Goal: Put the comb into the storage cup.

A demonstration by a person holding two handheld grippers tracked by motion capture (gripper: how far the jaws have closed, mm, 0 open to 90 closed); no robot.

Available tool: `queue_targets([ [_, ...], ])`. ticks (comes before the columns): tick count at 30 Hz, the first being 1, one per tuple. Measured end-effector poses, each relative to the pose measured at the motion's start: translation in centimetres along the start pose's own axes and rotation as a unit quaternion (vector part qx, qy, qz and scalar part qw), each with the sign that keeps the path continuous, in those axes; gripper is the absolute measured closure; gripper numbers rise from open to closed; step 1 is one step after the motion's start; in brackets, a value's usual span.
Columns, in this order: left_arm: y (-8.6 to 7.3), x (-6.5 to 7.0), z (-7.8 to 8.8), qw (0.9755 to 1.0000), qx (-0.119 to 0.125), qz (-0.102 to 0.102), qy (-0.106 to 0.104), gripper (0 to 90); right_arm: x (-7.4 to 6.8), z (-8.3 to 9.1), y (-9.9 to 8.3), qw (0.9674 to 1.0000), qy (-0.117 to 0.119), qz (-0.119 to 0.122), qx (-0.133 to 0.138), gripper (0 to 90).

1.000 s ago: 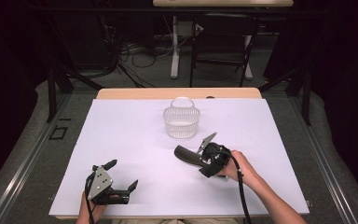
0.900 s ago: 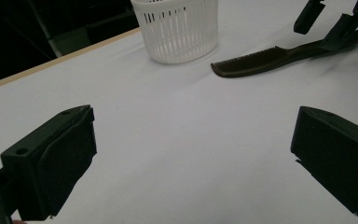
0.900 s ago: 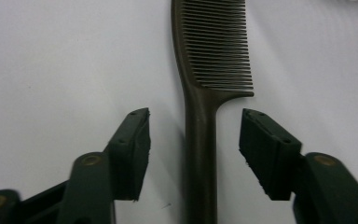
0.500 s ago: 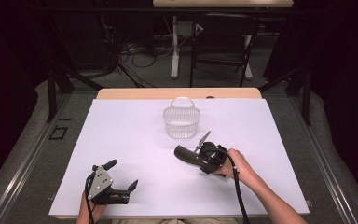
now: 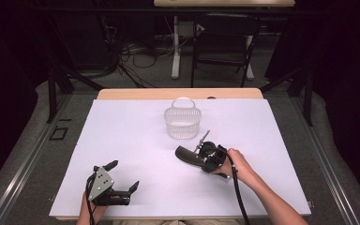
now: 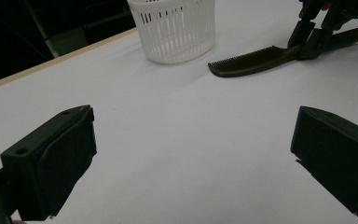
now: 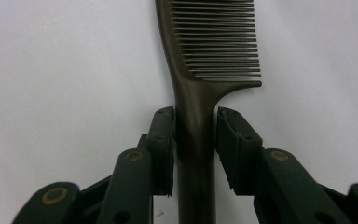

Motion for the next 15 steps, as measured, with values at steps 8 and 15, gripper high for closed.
queue_targets([
  [8, -0.03, 0.04, -0.03, 1.0, -0.001, -0.002, -0.002, 0.1, -0.09, 0.02, -0.03, 1.0, 0.007, 0.0, 0.004, 72.2],
  [15, -0.05, 0.06, -0.05, 1.0, -0.002, -0.002, -0.001, 0.2, 0.04, 0.22, -0.13, 0.9998, 0.007, -0.002, 0.019, 72.4],
])
Point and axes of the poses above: each handheld gripper's, and its own axes: z roughly backward along the jaws, y roughly out of its top, x roughly to its right, the point moved 9 cm from there along -z, roughly forward along the jaws, and after that the axes turned 4 degrees about -y, right-handed, at the moved point
